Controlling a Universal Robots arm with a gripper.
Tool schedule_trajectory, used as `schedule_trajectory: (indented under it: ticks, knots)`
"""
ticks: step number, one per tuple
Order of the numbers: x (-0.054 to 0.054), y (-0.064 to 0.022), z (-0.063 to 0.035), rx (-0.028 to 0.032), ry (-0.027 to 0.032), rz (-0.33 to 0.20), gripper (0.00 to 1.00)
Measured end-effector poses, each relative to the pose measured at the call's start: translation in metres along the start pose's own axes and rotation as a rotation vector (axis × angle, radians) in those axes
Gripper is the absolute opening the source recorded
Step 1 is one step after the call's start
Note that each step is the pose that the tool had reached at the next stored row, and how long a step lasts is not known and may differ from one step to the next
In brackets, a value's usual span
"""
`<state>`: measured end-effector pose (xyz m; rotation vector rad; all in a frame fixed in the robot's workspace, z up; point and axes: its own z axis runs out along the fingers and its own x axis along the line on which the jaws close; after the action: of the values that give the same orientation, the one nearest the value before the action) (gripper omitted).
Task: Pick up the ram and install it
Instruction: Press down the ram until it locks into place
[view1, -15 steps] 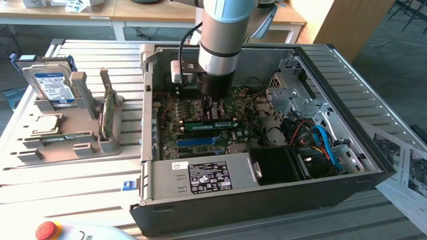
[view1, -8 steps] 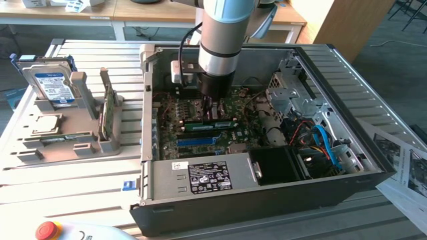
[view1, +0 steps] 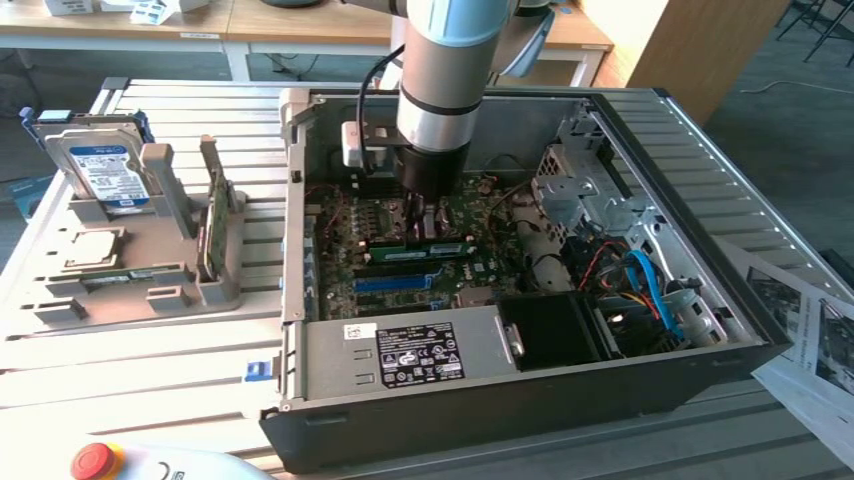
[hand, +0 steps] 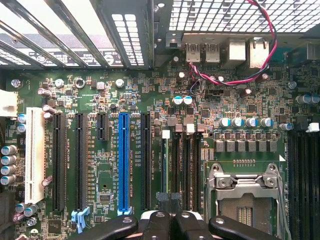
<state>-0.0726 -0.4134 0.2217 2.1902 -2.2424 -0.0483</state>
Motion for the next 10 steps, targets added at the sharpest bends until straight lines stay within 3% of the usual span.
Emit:
schedule_trajectory:
  ticks: [7,10]
  knots:
    - [-0.0001,-0.0001,-0.0004,0.0003,-0.0007,0.0,0.11]
    - [-0.0002,0.0002,-0.0082,0.0001,-0.0002,0.0,0.11]
